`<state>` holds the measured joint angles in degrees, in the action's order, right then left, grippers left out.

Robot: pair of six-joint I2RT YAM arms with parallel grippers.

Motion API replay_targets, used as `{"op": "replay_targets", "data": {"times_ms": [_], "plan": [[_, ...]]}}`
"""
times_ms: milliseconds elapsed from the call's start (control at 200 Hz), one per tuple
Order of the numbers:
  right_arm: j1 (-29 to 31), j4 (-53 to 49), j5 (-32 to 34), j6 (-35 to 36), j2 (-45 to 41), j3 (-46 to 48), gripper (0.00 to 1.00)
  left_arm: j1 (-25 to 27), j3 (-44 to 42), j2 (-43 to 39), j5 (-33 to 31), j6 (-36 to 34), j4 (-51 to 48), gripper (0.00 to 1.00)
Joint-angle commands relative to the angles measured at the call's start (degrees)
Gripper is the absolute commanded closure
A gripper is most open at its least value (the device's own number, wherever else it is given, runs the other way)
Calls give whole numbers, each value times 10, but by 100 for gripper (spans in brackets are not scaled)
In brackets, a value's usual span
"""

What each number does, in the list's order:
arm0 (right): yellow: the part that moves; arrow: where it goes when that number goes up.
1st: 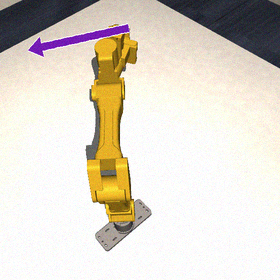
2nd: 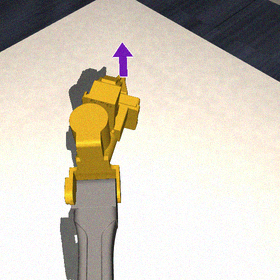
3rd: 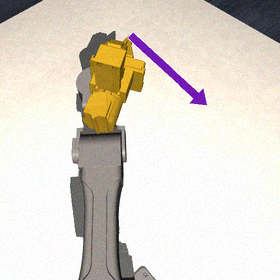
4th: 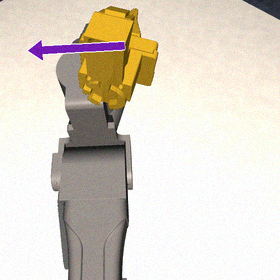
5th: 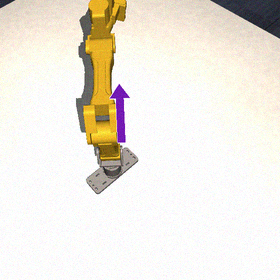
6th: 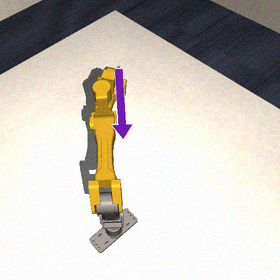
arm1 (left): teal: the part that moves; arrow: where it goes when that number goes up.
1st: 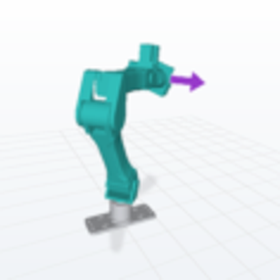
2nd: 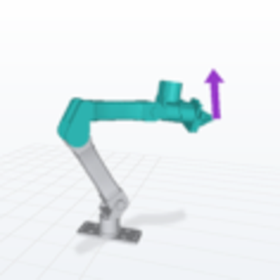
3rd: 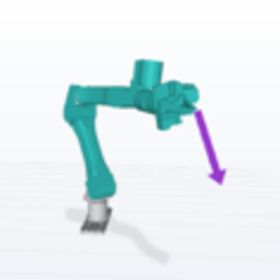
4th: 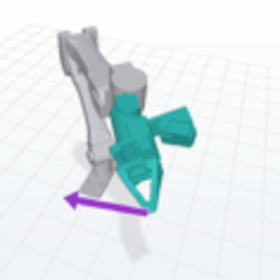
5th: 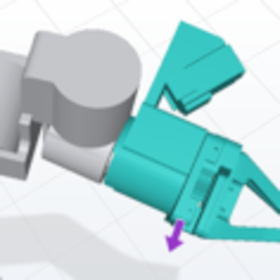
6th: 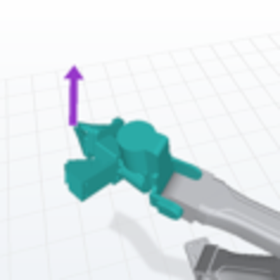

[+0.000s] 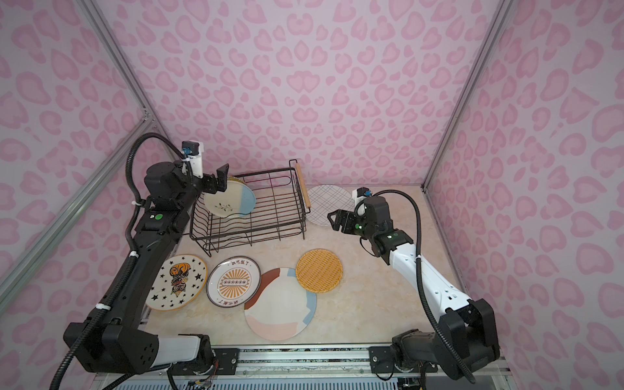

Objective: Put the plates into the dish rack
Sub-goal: 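Open and lift the left gripper while the right moves toward the plaid plate, then lower the right gripper onto the white plaid plate's rim and close it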

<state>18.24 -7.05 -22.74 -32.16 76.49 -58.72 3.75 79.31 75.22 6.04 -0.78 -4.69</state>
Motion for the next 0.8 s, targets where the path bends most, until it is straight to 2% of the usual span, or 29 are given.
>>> {"op": "replay_targets", "data": {"times_ms": [0,140,225,330,550,690,795], "plan": [[-22,52,-4,-54,15,13,3,-5,-49,-40,54,223,-36,3],[-66,144,-42,-126,55,49,3,-14,-138,-98,175,321,-49,3],[-74,174,-50,-141,87,48,4,-14,-185,-126,270,359,-43,3],[-82,202,-55,-162,137,41,5,-7,-227,-154,344,389,-43,3],[-100,275,-70,-203,229,43,6,7,-310,-256,352,343,-72,3],[-102,287,-67,-190,282,21,9,8,-343,-288,369,298,-96,3],[-106,324,-81,-219,329,10,12,8,-362,-304,367,266,-106,3]]}}
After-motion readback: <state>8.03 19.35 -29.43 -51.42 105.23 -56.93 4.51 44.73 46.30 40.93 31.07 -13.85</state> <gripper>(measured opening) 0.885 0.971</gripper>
